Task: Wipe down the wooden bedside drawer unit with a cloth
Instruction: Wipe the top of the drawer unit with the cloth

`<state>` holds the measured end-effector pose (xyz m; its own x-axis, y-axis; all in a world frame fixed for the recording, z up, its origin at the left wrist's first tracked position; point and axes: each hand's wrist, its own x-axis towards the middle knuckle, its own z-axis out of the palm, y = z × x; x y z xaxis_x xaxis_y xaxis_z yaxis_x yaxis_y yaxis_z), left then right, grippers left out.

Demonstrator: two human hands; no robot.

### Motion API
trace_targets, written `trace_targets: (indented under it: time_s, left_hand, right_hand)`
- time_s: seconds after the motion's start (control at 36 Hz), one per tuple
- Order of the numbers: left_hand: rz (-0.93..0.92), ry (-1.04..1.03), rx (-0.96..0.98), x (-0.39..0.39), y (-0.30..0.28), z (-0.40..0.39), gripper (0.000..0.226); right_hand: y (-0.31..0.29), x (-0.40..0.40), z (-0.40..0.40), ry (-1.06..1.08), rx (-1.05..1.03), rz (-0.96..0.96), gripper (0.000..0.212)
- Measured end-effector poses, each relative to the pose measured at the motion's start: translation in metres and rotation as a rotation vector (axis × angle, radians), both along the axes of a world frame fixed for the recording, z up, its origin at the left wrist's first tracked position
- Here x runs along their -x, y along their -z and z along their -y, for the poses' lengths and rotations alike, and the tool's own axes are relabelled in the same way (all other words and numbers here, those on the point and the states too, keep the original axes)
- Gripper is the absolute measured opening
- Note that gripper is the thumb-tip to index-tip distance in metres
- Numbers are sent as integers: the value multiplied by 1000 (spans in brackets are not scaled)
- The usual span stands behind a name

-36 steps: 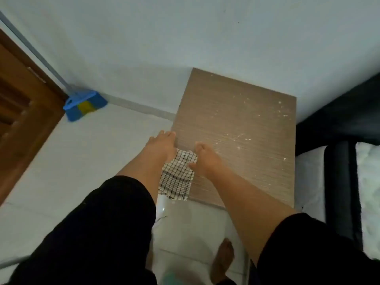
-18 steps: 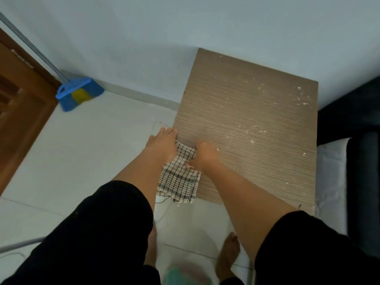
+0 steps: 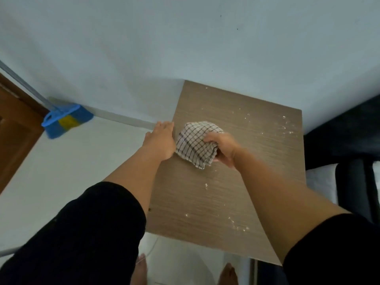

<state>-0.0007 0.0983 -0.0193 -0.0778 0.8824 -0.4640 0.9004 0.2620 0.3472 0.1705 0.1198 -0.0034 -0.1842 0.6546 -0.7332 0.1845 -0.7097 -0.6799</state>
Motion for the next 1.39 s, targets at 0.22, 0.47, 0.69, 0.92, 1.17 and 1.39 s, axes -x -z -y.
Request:
trace_targets:
  time_s: [0.22,0.47,0.69,0.92,1.17,1.39]
  left_hand:
    - [-22,120,55,-12,22,-54,64]
    - [-167,298,120,-38,48,-117,94]
    - [-196,258,176,-48,61,-132,101]
    - [-145,257,174,-44,62,-134,107]
    - [-201,275,185,-47,64,-134,105]
    - [-199,249,207,-48,64,-133,106]
  right_hand:
    - [-17,8,-82,305,-367,2,28]
    - [18,34,-152,-5,-844,337,69]
    - [53,59,-187,-424,-940,525,48]
    - [77,60,-210,-713,-974,814,40]
    - [92,56,-207,-744,-1029,925,53]
    - [107,39,-214,-526,-1098,959,33]
